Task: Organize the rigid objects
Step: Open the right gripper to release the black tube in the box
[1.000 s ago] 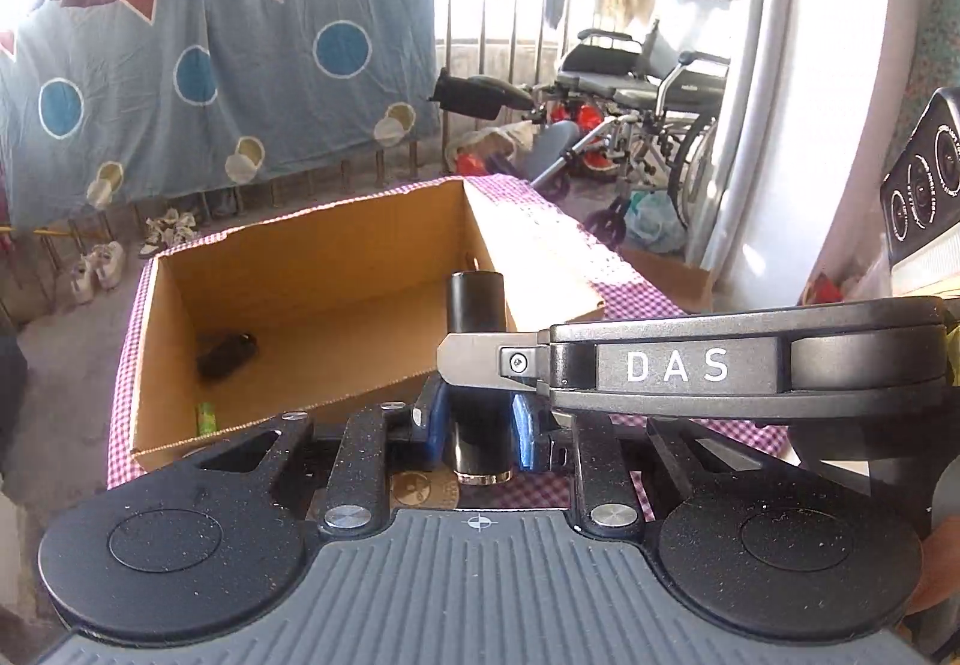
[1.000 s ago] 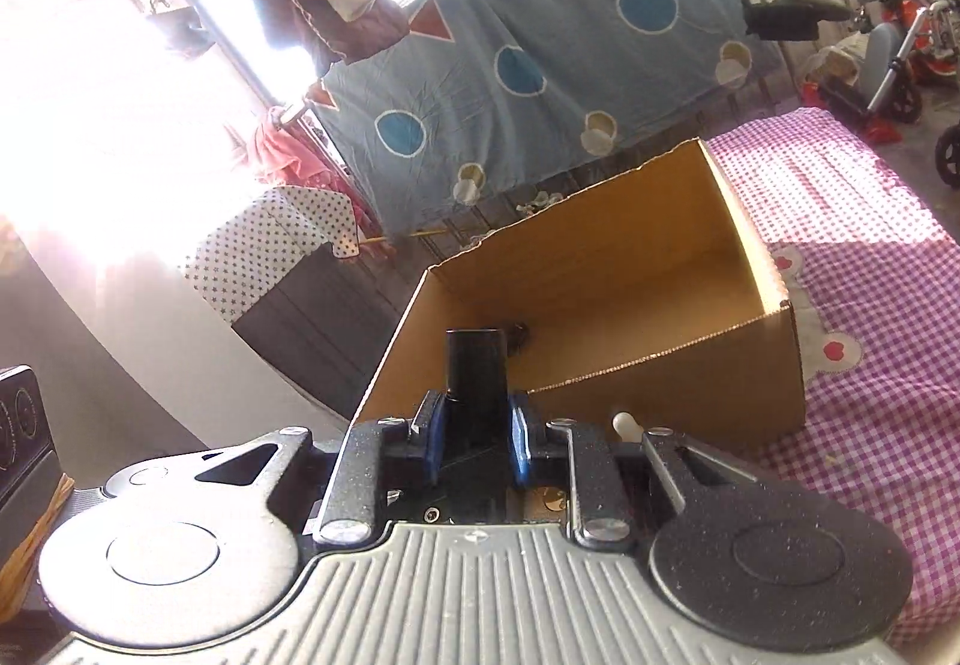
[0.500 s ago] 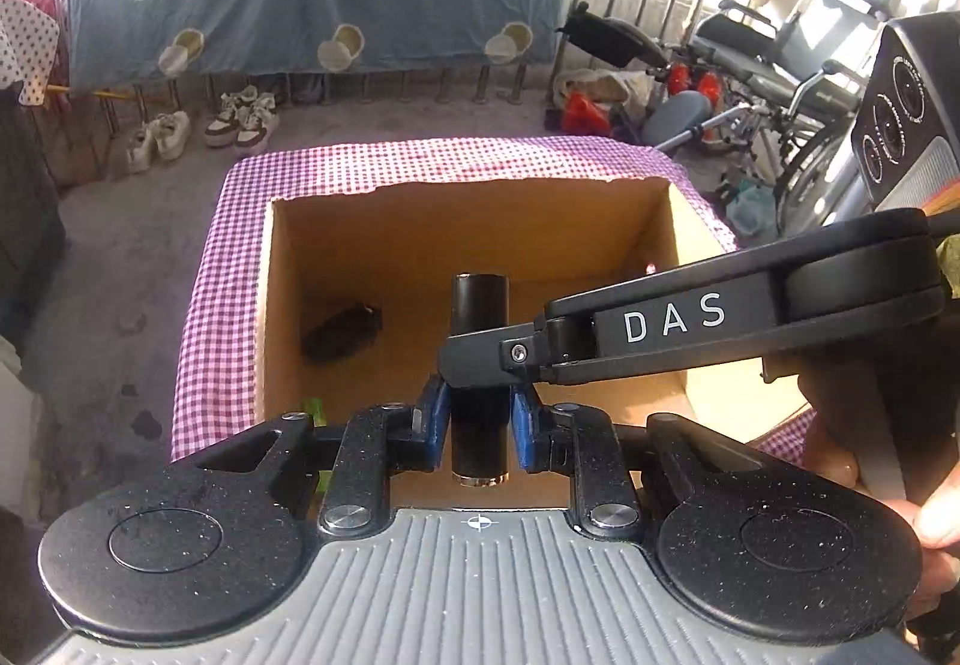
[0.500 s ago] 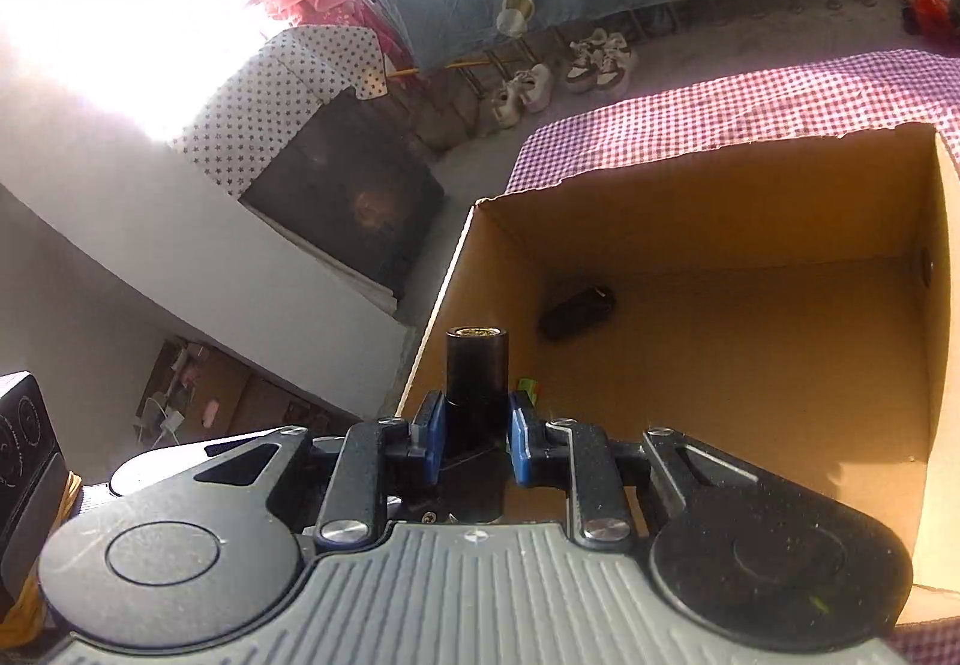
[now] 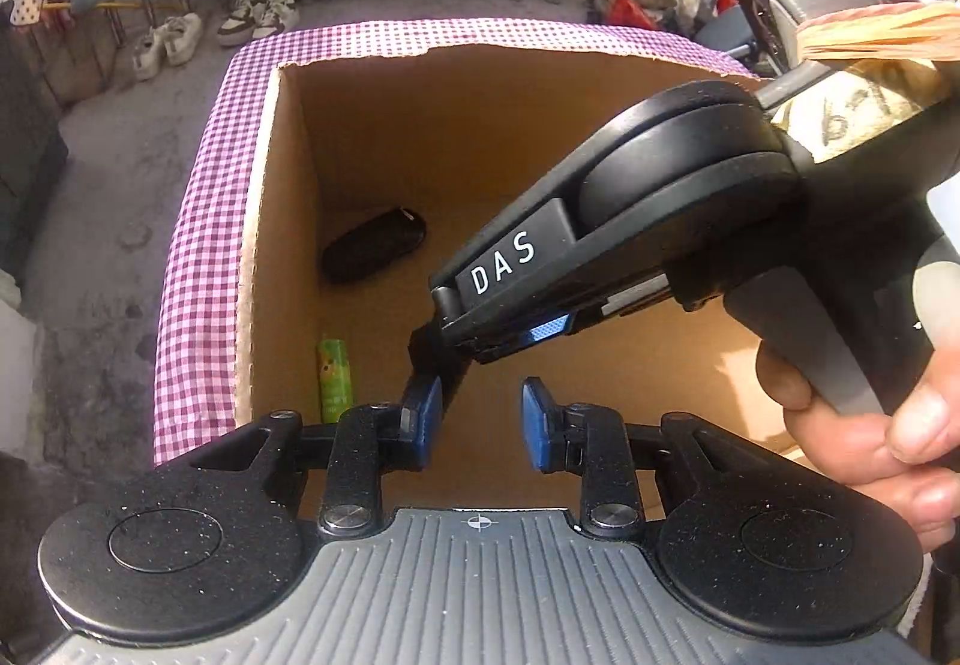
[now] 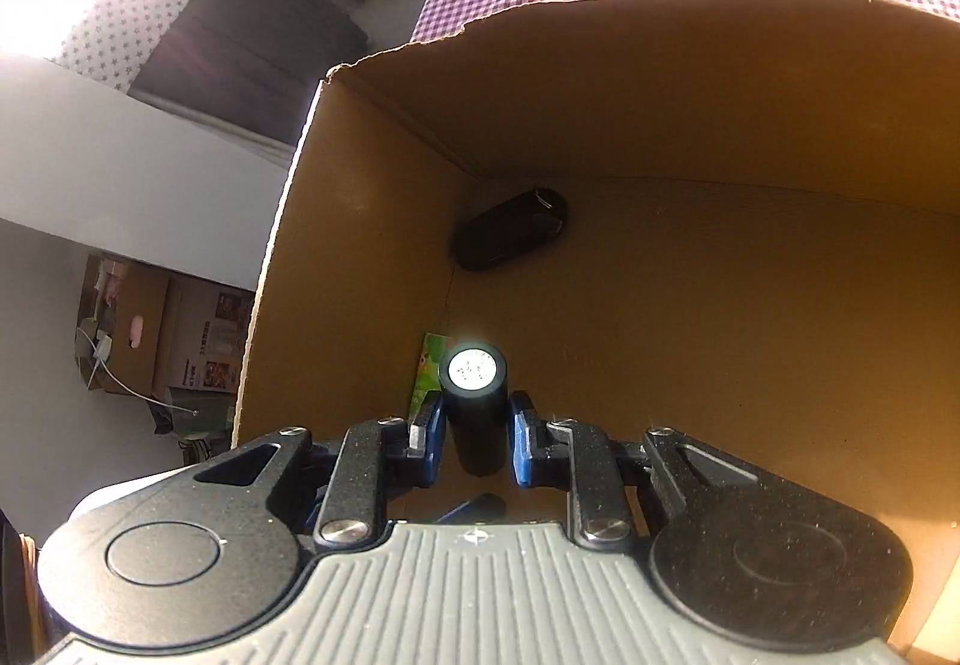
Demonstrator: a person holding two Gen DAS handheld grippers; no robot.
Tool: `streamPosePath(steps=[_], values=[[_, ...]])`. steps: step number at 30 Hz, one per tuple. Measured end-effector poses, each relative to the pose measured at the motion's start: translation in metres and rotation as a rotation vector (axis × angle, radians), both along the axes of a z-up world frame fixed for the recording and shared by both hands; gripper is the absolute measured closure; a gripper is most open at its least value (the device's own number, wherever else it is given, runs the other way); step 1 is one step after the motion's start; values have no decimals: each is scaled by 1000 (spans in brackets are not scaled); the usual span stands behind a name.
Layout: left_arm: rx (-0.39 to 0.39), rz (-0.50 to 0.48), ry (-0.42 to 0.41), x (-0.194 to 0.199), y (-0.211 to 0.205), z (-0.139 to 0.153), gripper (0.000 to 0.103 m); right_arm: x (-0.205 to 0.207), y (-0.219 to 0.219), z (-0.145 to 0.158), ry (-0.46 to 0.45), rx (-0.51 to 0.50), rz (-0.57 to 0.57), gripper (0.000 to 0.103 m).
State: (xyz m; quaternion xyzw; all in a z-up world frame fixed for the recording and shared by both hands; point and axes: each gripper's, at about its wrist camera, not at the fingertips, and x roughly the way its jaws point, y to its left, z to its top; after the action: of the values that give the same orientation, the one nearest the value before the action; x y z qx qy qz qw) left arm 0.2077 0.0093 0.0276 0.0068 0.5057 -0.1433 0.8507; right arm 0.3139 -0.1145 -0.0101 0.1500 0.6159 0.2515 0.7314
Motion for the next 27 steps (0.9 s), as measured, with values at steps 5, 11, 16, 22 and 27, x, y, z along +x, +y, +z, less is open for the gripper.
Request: streamPosePath(steps=[5,11,16,22,27], values=[[24,1,-62,-10,-4,13,64,6,6,-4,-12,-12,-11,77],[-17,6,-108,-32,0,32,56,-6,-13,17,-64,37,-35,76],[-83,7,-173,-59,4,57,46,-33,-47,47,-131,118,-68,76],[-120,-25,-258,-103,3,80,33,-88,-102,81,-219,247,-119,76],[-155,-52,-301,-128,7,86,22,-161,-145,105,-342,342,-188,69]])
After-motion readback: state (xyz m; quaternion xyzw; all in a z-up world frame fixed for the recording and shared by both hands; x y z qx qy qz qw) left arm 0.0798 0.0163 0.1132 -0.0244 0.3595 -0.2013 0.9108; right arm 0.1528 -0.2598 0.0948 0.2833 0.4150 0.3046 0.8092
